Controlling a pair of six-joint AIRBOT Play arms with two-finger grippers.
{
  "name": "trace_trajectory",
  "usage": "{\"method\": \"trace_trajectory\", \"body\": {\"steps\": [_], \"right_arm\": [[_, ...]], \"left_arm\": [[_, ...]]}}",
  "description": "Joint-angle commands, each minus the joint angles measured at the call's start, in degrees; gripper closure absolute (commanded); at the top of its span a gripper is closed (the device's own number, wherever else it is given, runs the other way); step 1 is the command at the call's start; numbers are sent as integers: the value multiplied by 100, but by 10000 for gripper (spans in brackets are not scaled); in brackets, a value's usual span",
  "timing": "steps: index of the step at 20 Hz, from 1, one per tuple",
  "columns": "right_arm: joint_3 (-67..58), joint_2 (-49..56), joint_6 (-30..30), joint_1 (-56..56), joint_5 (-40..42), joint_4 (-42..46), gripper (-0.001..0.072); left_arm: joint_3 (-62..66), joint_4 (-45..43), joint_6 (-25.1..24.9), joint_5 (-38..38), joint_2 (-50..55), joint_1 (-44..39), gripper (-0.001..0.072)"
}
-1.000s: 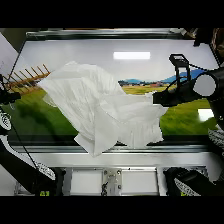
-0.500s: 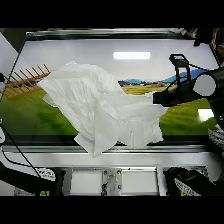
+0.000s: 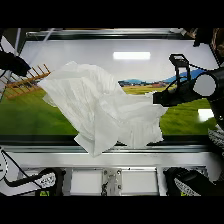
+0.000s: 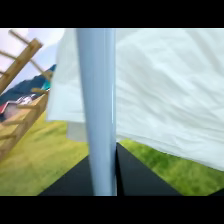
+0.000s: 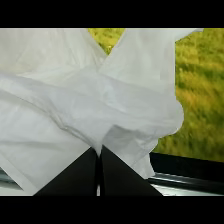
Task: Fold the clothes and pants, and hang the long-sleeved shirts on hangers.
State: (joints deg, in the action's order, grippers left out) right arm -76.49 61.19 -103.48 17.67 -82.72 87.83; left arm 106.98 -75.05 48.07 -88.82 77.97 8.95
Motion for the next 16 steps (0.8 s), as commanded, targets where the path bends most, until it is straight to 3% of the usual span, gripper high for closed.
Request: {"method": "trace_trajectory", "body": {"steps": [1, 4, 9, 16], "right_arm": [[2, 4, 0, 4, 0, 0, 696], [2, 4, 0, 4, -2, 0, 696], [2, 4, 0, 4, -2, 0, 695], [2, 4, 0, 4, -2, 0, 696]], "left_arm": [[-2, 361, -573, -649, -328, -704, 693], [-155, 372, -1731, -1307, -472, -1088, 694], [-1963, 428, -2806, -1325, -1388, -1158, 695], [-3630, 466, -2970, -1296, -1958, -1252, 694]]}}
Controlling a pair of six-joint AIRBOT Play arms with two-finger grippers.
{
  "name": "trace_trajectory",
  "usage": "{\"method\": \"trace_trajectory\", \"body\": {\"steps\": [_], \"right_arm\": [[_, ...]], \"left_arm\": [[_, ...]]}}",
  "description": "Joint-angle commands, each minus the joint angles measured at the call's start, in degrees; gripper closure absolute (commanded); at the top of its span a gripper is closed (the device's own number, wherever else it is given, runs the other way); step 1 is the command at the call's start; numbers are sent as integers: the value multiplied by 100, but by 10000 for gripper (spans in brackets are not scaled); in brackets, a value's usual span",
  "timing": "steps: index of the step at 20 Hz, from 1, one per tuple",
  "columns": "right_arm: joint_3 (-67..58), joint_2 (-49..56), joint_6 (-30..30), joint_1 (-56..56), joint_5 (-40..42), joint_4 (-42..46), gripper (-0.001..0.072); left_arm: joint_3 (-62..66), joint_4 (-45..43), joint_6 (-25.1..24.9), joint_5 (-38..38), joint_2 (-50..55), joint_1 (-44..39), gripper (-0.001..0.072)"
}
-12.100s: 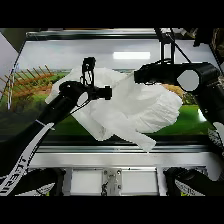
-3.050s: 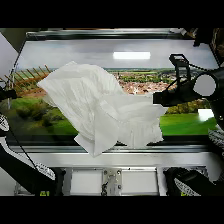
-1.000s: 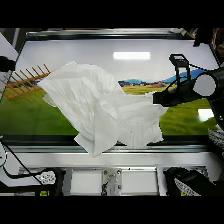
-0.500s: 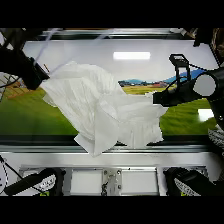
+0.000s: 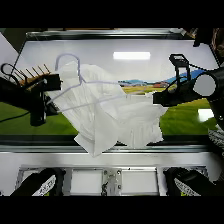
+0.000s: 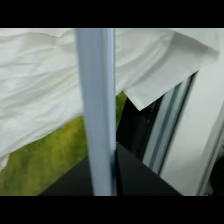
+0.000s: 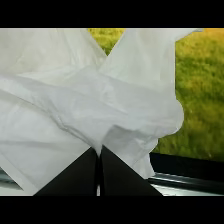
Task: Fold the clothes and pants, and hang the long-sleeved shirts on hangers.
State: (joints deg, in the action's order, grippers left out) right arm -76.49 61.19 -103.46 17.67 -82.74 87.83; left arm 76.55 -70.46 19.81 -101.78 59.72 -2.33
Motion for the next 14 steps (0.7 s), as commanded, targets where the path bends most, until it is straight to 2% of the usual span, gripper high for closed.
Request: {"method": "trace_trajectory", "body": {"steps": [1, 7, 14], "right_arm": [[2, 4, -2, 4, 2, 0, 696], [2, 2, -2, 4, 0, 0, 696], [2, 4, -2, 4, 2, 0, 696]], "left_arm": [[-728, -11, -142, 4, -42, -275, 695], [-940, 74, -136, 726, 778, -778, 695], [-612, 1067, -140, 881, 1604, -776, 695]]}}
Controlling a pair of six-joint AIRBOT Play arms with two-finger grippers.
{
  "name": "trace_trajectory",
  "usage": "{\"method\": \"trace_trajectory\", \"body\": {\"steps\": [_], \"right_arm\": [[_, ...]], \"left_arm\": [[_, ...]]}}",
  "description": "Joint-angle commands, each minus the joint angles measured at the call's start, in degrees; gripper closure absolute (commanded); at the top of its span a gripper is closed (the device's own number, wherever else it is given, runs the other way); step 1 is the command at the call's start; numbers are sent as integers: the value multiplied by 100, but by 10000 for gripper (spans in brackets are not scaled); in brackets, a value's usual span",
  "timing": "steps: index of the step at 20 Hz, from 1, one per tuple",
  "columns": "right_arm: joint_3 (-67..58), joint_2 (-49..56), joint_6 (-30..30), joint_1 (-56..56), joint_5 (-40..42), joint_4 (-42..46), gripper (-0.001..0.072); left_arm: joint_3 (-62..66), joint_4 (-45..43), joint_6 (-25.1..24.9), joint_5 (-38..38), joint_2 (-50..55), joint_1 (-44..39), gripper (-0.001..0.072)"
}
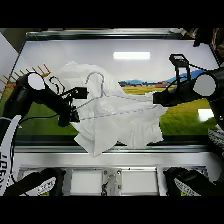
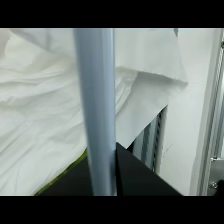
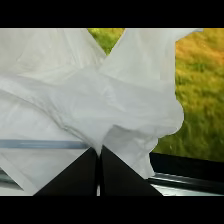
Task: Fold the clothes and pants, and hang the long-sleeved shirts on hangers.
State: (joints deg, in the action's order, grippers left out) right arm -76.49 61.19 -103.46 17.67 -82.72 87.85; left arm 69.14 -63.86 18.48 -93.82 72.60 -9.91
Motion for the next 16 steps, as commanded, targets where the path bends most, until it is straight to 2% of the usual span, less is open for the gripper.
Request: {"method": "trace_trajectory", "body": {"steps": [1, 6, 9, 13, 16], "right_arm": [[2, 2, -2, 4, 0, -2, 696], [2, 2, 17, 2, 37, -2, 696], [-162, 2, 684, 2, 26, 26, 696], [-763, 2, 774, 4, -249, 455, 697], [-999, 2, 920, 87, -516, 343, 697]], "left_arm": [[164, 409, -7, 87, 407, -17, 695], [170, 402, -9, 87, 551, -17, 695], [170, 404, -9, 72, 551, -17, 695], [170, 407, -9, 42, 549, -87, 695], [170, 409, -7, 212, 551, -293, 695]]}}
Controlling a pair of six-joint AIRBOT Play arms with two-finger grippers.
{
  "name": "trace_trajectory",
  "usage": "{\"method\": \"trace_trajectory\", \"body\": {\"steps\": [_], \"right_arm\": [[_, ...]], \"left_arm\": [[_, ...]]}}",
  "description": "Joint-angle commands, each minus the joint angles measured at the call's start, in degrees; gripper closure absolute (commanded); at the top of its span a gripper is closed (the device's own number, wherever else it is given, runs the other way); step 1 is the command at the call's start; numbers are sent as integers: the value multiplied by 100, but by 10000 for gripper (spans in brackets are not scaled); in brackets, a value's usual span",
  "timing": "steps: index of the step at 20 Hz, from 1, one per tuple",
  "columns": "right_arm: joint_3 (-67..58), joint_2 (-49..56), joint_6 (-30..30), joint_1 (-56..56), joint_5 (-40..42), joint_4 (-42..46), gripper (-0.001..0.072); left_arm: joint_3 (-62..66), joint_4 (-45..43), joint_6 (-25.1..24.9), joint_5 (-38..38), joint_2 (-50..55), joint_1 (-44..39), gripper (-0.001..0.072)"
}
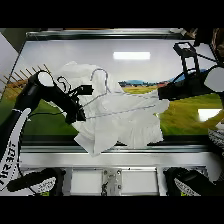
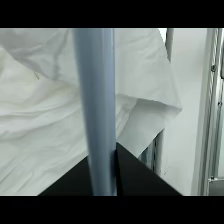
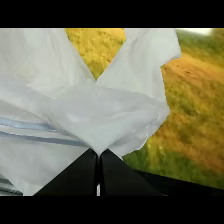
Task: Fold the clothes and pants, and hang the long-sleeved shirts on hangers.
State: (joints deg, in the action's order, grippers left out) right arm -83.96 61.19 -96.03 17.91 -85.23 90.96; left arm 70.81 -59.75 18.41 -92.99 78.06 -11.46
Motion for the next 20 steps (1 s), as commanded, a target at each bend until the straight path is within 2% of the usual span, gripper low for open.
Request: {"method": "trace_trajectory", "body": {"steps": [1, 6, 13, 17, 20], "right_arm": [[-289, 2, 177, 177, -363, 33, 697], [-415, 2, 61, 953, -422, 37, 697], [-562, 2, -382, 1360, -350, 94, 697], [-562, 4, -385, 1593, 129, 33, 697], [-562, 66, -385, 2035, 608, 33, 697]], "left_arm": [[4, 4, 0, 256, 2, -210, 695], [4, 625, 177, 809, 4, -282, 695], [7, 748, 310, 800, -2, -262, 695], [7, 743, 297, 807, -2, -387, 695], [7, 743, 74, 831, -2, -573, 695]]}}
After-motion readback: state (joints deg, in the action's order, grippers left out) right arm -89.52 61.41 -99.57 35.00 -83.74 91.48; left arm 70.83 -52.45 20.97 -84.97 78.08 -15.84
